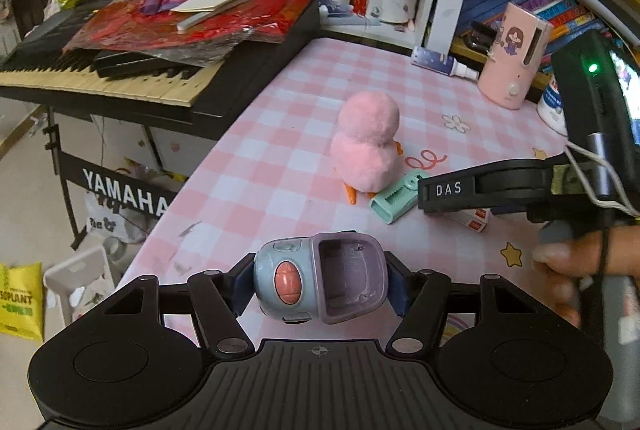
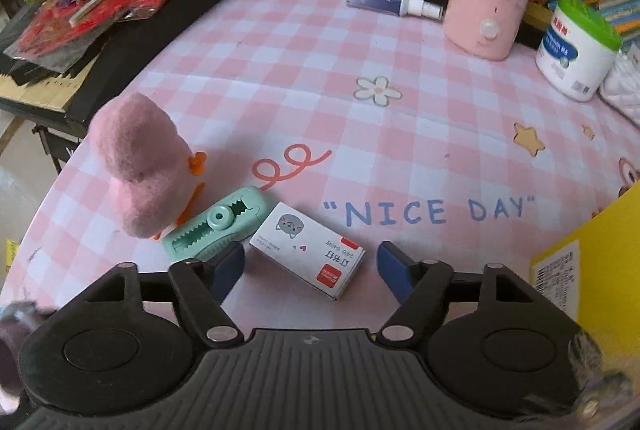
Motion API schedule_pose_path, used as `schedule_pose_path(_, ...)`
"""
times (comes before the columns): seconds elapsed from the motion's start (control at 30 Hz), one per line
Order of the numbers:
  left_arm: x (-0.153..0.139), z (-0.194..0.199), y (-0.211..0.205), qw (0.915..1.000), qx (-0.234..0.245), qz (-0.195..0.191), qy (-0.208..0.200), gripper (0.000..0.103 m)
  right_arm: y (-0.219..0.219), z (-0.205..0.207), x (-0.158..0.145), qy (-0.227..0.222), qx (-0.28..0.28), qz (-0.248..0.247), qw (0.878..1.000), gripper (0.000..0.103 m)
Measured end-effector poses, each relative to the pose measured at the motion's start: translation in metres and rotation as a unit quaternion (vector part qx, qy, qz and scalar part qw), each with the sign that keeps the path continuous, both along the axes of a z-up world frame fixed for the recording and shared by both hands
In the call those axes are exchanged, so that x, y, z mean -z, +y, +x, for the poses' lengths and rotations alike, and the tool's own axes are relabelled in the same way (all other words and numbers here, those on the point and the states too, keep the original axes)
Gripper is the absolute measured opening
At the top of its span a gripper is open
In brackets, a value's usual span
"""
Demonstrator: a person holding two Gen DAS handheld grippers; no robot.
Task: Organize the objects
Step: 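Grasp the white card box with the right tool while the left tool grasps the toy car, then carry the card box and toy car in both tools toward the yellow box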
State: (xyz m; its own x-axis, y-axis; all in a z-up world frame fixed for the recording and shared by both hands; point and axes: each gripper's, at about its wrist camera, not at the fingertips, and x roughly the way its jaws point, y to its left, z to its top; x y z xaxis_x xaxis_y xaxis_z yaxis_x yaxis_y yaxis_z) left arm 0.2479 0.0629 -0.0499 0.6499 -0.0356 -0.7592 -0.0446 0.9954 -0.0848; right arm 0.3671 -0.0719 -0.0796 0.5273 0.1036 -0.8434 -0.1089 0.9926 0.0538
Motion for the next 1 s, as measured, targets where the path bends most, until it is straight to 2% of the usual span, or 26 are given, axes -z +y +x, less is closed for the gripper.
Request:
schedule_pose_path(0.07, -0.001, -0.004, 0.003, 1.0, -0.005, -0.004, -0.001, 0.064, 0.0, 0.001, 0.001, -0.01, 0.006, -0.005, 1.0, 0.066)
schedule_pose_path(0.1, -0.002, -0.006, 0.005, 1.0, -0.007, -0.005, -0.002, 0.064, 0.001, 0.002, 0.001, -0.015, 0.006, -0.008, 1.0, 0.056)
schedule_pose_path(0.17, -0.006, -0.01, 0.006, 0.9999, -0.01, -0.005, -0.005, 0.064, 0.002, 0.002, 0.0, -0.021, 0.0, -0.011, 1.0, 0.056)
schedule_pose_path(0.3, -0.017, -0.02, 0.013, 0.9997, -0.014, -0.007, -0.02, 0.064, 0.0, -0.009, -0.01, -0.009, -0.013, 0.02, 1.0, 0.056)
schedule_pose_path(0.43, -0.027, -0.031, 0.018, 0.9994, -0.012, -0.015, -0.028, 0.064, 0.001, -0.037, -0.032, -0.033, -0.038, 0.028, 0.998, 0.056)
schedule_pose_path(0.67, -0.045, -0.06, 0.03, 0.9985, -0.001, -0.025, -0.048, 0.064, -0.003, -0.09, -0.066, -0.071, -0.051, 0.03, 0.996, 0.056)
schedule_pose_path(0.8, -0.048, -0.078, 0.033, 0.9978, 0.017, -0.045, -0.047, 0.064, -0.006, -0.126, -0.08, -0.094, -0.05, 0.03, 0.994, 0.056)
schedule_pose_path(1.0, -0.047, -0.104, 0.033, 0.9963, 0.048, -0.047, -0.054, 0.064, -0.009, -0.165, -0.082, -0.077, -0.03, 0.042, 0.996, 0.056)
